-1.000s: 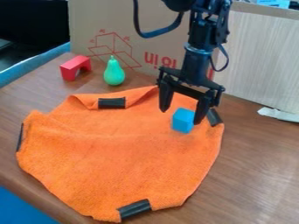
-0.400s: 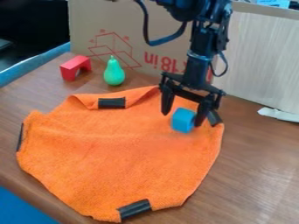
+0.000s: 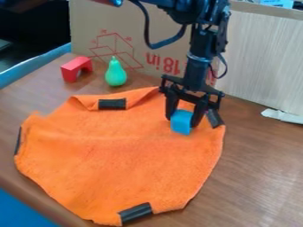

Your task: Pick up the cube from the cloth and place it on the left of the table

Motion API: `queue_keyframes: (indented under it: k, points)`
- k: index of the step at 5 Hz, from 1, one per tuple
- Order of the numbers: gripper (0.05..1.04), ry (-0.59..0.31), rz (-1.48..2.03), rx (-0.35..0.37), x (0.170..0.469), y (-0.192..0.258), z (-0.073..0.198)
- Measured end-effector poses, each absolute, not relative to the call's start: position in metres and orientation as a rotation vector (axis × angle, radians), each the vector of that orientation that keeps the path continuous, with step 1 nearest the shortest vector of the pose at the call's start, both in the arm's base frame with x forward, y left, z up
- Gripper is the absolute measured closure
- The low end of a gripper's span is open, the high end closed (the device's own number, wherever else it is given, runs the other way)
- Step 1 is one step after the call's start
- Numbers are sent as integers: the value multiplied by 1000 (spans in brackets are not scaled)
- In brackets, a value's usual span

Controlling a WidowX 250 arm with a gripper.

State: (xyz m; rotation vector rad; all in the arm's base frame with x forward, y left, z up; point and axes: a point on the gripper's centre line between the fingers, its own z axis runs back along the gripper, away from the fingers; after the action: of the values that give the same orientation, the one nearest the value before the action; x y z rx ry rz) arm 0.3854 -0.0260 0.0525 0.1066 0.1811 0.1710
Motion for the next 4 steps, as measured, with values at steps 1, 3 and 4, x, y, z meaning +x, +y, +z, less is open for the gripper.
queue_keyframes:
  k: [1, 3, 4]
  points:
    - [464, 200, 171, 93, 379, -22, 55]
    - [465, 168, 258, 38, 370, 11, 89]
    - [465, 183, 364, 22, 363, 49, 97]
